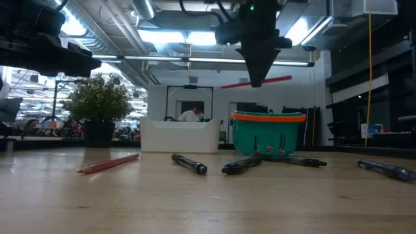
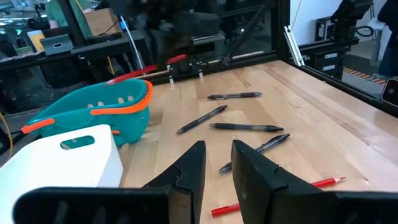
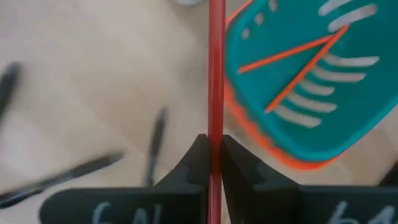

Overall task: Sort pens & pencils
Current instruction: Put the right red pencil into the blue bin, then put the red pencil into the blue bin

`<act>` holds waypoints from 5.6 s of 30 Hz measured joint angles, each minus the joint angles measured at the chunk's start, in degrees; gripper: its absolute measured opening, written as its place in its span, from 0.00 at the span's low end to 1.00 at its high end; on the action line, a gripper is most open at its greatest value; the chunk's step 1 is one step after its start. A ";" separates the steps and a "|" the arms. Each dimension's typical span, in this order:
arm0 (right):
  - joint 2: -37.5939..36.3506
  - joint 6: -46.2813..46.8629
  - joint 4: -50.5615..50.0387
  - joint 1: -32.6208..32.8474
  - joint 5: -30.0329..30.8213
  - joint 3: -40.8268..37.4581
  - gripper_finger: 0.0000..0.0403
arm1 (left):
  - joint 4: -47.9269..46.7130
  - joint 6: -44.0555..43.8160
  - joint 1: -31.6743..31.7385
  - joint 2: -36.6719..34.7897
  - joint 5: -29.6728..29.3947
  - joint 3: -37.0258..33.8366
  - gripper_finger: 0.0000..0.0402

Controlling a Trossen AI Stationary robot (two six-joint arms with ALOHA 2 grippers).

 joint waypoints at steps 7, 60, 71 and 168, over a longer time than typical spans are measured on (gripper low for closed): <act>0.01 -3.94 -4.61 -7.95 0.00 -0.07 0.05 | 0.00 -0.02 0.02 0.00 0.15 0.00 0.18; 0.06 -13.76 19.43 -22.22 -7.84 -17.32 0.13 | -0.07 1.33 0.00 0.00 0.42 0.00 0.18; 0.04 -15.08 12.79 -22.22 -3.15 -7.48 0.13 | -0.07 1.38 0.01 0.01 0.42 0.00 0.18; 2.05 -36.08 48.57 9.80 3.99 22.06 0.13 | -17.27 -8.59 -15.15 10.88 -5.47 11.78 0.18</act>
